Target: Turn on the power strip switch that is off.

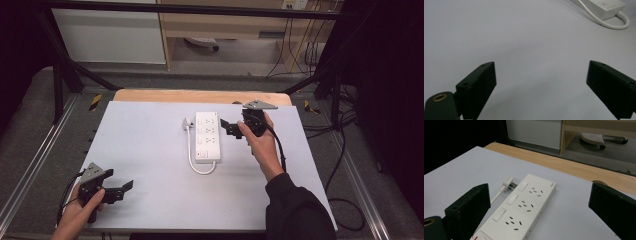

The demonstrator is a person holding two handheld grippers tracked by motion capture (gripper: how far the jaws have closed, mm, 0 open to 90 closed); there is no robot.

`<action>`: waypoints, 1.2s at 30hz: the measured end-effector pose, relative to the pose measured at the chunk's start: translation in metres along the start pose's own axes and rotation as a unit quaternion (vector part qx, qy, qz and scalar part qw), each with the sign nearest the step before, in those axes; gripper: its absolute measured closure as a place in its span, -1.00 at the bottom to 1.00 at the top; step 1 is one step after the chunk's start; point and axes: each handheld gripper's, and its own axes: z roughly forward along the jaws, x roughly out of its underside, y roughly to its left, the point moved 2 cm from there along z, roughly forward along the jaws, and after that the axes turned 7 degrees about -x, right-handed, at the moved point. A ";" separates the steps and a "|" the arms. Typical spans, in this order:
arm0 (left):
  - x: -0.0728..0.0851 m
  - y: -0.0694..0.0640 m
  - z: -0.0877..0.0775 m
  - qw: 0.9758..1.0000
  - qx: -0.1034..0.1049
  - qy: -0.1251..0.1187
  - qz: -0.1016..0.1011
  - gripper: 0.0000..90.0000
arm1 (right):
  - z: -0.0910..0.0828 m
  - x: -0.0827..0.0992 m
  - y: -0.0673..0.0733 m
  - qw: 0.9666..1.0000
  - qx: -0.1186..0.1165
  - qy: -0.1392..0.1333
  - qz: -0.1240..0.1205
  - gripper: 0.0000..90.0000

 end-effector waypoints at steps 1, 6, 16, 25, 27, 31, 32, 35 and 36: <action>0.000 0.000 0.000 1.000 0.000 0.000 0.000 -0.80 | -0.003 0.001 -0.001 1.000 0.001 -0.001 0.001 -0.90; 0.000 0.000 0.000 1.000 0.000 0.000 0.000 -0.80 | -0.017 0.006 -0.005 1.000 0.006 -0.008 0.000 -0.90; 0.000 -0.001 0.000 1.000 0.001 0.001 0.002 -0.80 | -0.049 0.027 -0.015 1.000 0.020 -0.017 0.003 -0.89; 0.001 -0.001 0.000 1.000 0.001 0.001 0.002 -0.80 | -0.079 0.053 -0.021 0.999 0.035 -0.030 0.002 -0.87; 0.001 -0.001 0.000 1.000 0.001 0.002 0.002 -0.80 | -0.084 0.059 -0.023 0.999 0.041 -0.034 -0.003 -0.87; 0.001 -0.001 0.000 1.000 0.001 0.002 0.002 -0.80 | -0.093 0.072 -0.026 0.998 0.047 -0.030 -0.010 -0.89; 0.001 -0.001 0.000 1.000 0.001 0.002 0.003 -0.80 | -0.095 0.075 -0.026 0.998 0.048 -0.030 -0.013 -0.89; 0.001 -0.002 -0.001 1.000 0.001 0.002 0.002 -0.80 | -0.101 0.083 -0.026 0.998 0.047 -0.033 -0.012 -0.89; 0.001 -0.002 -0.001 1.000 0.001 0.002 0.002 -0.80 | -0.103 0.086 -0.027 0.998 0.046 -0.036 -0.010 -0.89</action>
